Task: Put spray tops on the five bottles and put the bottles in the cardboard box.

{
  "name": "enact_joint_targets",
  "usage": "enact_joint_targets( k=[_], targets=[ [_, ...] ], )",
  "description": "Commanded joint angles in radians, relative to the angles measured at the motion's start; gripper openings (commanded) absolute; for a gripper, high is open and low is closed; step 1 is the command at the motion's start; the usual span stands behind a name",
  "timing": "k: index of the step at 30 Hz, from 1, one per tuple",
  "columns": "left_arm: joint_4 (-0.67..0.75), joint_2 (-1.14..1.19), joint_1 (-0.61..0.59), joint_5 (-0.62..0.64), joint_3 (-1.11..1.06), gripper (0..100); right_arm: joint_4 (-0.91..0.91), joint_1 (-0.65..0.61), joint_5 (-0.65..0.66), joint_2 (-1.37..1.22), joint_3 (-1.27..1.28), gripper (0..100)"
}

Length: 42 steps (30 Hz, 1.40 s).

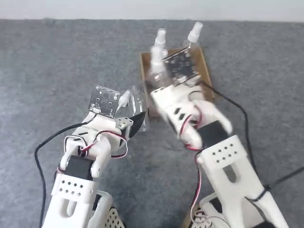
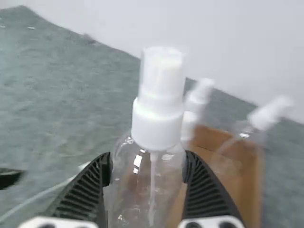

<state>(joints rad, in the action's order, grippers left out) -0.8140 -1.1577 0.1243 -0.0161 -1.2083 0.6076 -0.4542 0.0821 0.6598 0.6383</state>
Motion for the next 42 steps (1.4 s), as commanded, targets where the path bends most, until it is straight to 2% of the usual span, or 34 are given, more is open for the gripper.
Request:
enact_joint_targets(
  k=[1, 6, 13, 17, 30, 42],
  targets=[
    [0.025, -0.018, -0.005, -0.002, 0.005, 25, -0.087, 0.145, 0.043, 0.041, -0.005, 0.6],
    [0.025, -0.02, -0.005, -0.002, 0.005, 23, -0.288, 0.24, 0.044, -0.024, 0.078, 0.6],
    [0.025, -0.02, -0.005, -0.002, 0.005, 23, -0.59, 0.283, 0.04, -0.274, 0.103, 0.6],
    [0.025, -0.018, -0.005, -0.002, 0.005, 23, -0.705, 0.285, 0.043, -0.395, 0.103, 0.6],
    [0.026, -0.018, -0.005, -0.002, 0.005, 23, -0.889, 0.285, 0.04, -0.61, 0.051, 0.6],
    [0.026, -0.02, -0.005, -0.002, 0.005, 23, -0.9, 0.286, 0.04, -0.763, -0.064, 0.6]
  ],
)
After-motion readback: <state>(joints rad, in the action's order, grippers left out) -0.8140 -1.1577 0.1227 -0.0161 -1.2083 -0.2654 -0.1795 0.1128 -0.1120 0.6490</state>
